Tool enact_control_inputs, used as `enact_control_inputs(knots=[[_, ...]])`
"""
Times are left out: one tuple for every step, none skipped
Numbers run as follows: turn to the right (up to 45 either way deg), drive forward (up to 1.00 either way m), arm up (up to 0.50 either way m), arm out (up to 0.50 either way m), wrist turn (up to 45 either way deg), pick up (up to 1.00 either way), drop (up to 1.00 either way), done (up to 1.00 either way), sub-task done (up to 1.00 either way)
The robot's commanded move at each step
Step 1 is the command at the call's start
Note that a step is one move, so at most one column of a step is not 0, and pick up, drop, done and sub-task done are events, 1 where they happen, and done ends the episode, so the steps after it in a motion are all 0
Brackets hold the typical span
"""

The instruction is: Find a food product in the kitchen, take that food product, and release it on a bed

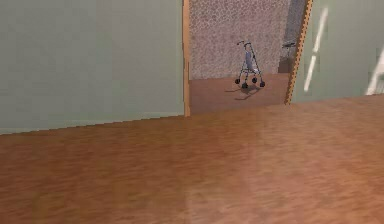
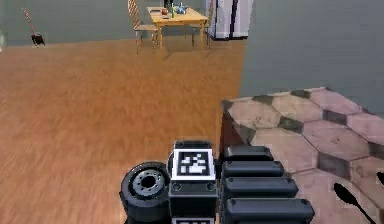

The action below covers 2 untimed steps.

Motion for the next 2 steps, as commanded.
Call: enact_control_inputs(knots=[[-12.0, 0.0, 0.0, 0.0, 0.0, 0.0, 0.0, 0.0, 0.0], [0.0, 0.2, 0.0, 0.0, 0.0, 0.0, 0.0, 0.0, 0.0]])
